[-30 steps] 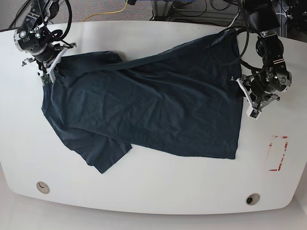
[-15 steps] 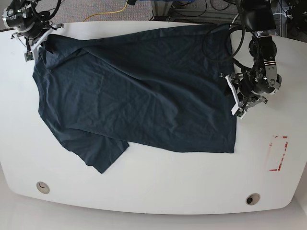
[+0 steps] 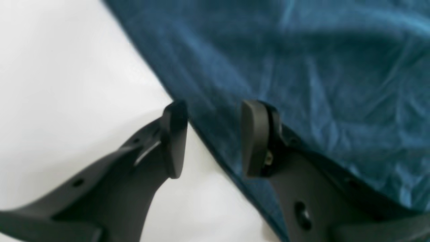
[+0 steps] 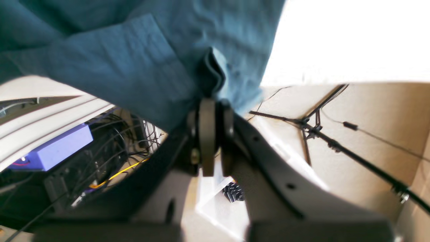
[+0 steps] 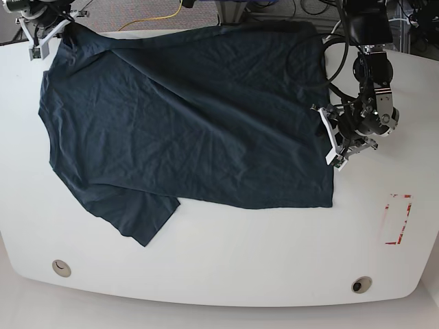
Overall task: Layout the t-shirt on the table in an organized manner, then fold the t-shirt properly
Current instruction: 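Release and reposition both grippers onto the shirt's side edges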
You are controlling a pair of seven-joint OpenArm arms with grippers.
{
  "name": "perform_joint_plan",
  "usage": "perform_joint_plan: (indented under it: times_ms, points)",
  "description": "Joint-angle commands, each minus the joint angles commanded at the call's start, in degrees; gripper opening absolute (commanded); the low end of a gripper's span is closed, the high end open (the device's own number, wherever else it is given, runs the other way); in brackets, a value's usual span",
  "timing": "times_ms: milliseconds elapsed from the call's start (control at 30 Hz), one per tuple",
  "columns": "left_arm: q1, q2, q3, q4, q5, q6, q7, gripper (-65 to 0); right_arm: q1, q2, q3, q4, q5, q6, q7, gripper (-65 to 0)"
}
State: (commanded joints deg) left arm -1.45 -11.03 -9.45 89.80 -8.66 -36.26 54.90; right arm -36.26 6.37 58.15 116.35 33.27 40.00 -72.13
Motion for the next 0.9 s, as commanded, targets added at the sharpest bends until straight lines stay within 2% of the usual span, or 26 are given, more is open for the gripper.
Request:
perform_joint_plan:
  times_ms: [67,100,133,167,233,333,467,600,900]
  points:
    - [0.0,0.0,0.0,0.0,0.0,0.0,0.0,-41.3,0.0,-0.8,1.1,0.0,0.1,0.00,-0.4,-33.9]
    - [0.0,0.0,0.0,0.0,0.0,0.0,0.0,-41.3,0.0,-1.1,1.5,0.0,0.1,0.00,-0.4,-30.3]
    - [0.0,0.0,0.0,0.0,0.0,0.0,0.0,-41.3,0.0,-1.4,2.1,0.1,0.2,0.00,-0.4,-21.9]
    - [0.0,0.0,0.0,0.0,0.0,0.0,0.0,-41.3,0.1,-1.6,2.7,0.1,0.2,0.00,-0.4,-17.0]
    - [0.0,0.0,0.0,0.0,0.0,0.0,0.0,-41.3,0.3,-1.7,4.4,0.1,0.2,0.00,-0.2,-7.6]
    - [0.0,0.1,0.2,0.0,0.0,0.0,0.0,-41.3,1.3,-1.5,7.3,0.1,0.2,0.00,0.6,0.0]
    - [0.0,0.8,3.5,0.4,-0.1,0.0,0.0,-41.3,4.8,-0.4,11.1,0.0,-0.1,0.00,2.0,-2.2]
    - [0.3,2.5,6.1,2.1,-0.1,0.0,0.0,-41.3,8.7,2.0,10.2,-0.2,0.0,0.00,2.1,-4.8]
    - [2.6,5.4,8.1,4.2,0.0,0.0,0.1,-41.3,17.6,4.9,-5.2,-0.4,0.1,0.00,2.1,-6.0]
